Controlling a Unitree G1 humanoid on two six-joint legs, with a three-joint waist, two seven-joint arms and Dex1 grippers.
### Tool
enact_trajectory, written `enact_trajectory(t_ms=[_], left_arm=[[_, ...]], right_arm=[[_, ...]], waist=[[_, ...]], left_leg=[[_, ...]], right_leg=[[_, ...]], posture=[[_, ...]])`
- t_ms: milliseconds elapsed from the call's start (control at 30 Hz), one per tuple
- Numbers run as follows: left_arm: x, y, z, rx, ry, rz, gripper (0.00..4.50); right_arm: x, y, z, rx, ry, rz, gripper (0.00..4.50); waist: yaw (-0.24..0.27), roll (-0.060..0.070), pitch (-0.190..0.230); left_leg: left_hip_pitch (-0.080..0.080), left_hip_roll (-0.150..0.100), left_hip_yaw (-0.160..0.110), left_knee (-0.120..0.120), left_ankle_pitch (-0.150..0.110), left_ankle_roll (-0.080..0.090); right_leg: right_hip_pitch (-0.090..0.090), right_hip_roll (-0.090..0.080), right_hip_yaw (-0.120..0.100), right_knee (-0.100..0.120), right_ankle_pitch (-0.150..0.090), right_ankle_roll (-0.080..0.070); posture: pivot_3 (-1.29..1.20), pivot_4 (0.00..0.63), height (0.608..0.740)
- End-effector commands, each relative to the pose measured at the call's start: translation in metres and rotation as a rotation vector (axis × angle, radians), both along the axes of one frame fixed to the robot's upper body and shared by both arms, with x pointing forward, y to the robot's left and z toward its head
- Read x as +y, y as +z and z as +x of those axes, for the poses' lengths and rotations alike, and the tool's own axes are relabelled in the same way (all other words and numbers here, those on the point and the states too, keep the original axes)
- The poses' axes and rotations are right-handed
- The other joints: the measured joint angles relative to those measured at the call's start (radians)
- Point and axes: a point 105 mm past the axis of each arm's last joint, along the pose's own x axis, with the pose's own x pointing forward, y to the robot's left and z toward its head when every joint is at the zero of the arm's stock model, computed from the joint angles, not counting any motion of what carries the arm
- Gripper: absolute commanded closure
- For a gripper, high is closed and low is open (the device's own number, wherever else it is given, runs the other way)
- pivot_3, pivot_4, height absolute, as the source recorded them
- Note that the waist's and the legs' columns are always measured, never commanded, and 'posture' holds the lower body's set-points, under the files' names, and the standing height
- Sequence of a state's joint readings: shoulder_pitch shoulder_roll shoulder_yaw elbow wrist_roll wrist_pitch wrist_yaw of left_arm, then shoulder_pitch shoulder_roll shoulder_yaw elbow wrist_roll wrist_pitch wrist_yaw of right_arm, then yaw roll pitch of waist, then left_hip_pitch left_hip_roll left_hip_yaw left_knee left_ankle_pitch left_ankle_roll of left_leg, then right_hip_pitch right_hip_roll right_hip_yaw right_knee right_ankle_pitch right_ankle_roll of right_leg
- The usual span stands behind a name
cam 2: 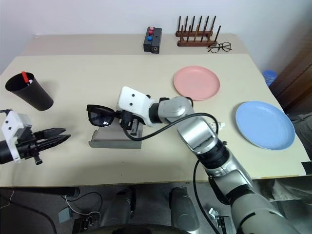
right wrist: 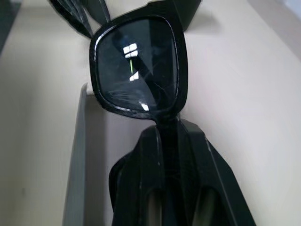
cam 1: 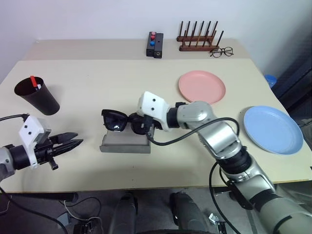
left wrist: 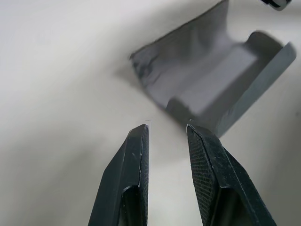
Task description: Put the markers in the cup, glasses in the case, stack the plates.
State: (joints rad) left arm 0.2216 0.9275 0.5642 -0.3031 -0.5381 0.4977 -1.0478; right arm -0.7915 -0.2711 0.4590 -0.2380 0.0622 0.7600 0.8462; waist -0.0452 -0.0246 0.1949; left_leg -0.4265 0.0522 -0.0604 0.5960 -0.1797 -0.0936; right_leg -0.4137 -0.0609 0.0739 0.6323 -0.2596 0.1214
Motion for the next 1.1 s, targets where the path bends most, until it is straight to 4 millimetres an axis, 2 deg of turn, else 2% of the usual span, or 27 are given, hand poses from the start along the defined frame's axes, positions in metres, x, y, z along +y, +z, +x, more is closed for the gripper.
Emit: enact_trajectory(t_ms=[33,200,400,600,967,1000,1100], left_arm=[[0.007,0.013,-0.006,-0.046,0.016,0.044,3.21],[0.007,0.009,-0.014,-0.018,0.015,0.046,3.21],[0.0,0.003,-0.016,0.006,0.0,0.042,3.21],[-0.004,0.002,-0.01,0.007,-0.013,0.039,3.21],[-0.006,0.002,-0.004,0.0,-0.023,0.045,3.21],[-0.006,0.002,-0.004,-0.001,-0.022,0.046,3.21],[-0.006,0.002,-0.005,-0.002,-0.019,0.048,3.21]], right_arm=[[0.015,0.0,-0.006,0.026,0.029,0.02,4.46],[0.018,-0.017,-0.005,0.059,0.0,-0.029,4.46],[-0.003,-0.025,-0.007,0.083,-0.039,-0.094,4.46],[-0.014,-0.03,-0.006,0.071,-0.064,-0.138,4.46],[-0.004,-0.025,-0.009,0.096,-0.027,-0.094,4.46],[-0.004,-0.026,-0.009,0.096,-0.028,-0.093,3.58],[-0.004,-0.023,-0.008,0.09,-0.027,-0.081,2.25]], waist=[[0.0,0.0,0.0],[0.0,0.0,0.0],[0.0,0.0,0.0],[-0.001,0.0,0.0],[-0.002,0.0,0.0],[-0.002,0.0,0.0],[-0.002,0.0,0.0]], left_leg=[[0.0,0.0,0.0,0.0,0.0,0.0],[0.0,0.0,0.0,-0.001,0.0,0.0],[0.0,0.0,0.0,-0.001,0.0,0.0],[0.0,0.0,0.001,-0.002,0.0,0.0],[0.0,0.0,0.001,-0.002,0.0,0.0],[0.0,0.0,0.001,-0.002,0.0,0.0],[-0.001,0.0,0.001,-0.002,0.0,0.0]], right_leg=[[0.0,0.0,0.0,0.0,0.0,0.0],[-0.001,0.0,0.0,0.0,0.0,0.0],[-0.001,0.0,0.0,0.0,0.0,-0.001],[-0.002,0.0,0.0,0.0,0.0,-0.001],[-0.002,0.0,0.0,0.0,0.0,-0.001],[-0.002,0.0,0.0,0.0,0.0,-0.001],[-0.003,0.0,0.0,0.0,0.0,-0.001]], posture=[[0.0,0.15,0.74],[0.0,0.15,0.74],[0.0,0.15,0.74],[0.0,0.15,0.74],[0.0,0.15,0.74],[0.0,0.15,0.74],[0.0,0.15,0.74]])
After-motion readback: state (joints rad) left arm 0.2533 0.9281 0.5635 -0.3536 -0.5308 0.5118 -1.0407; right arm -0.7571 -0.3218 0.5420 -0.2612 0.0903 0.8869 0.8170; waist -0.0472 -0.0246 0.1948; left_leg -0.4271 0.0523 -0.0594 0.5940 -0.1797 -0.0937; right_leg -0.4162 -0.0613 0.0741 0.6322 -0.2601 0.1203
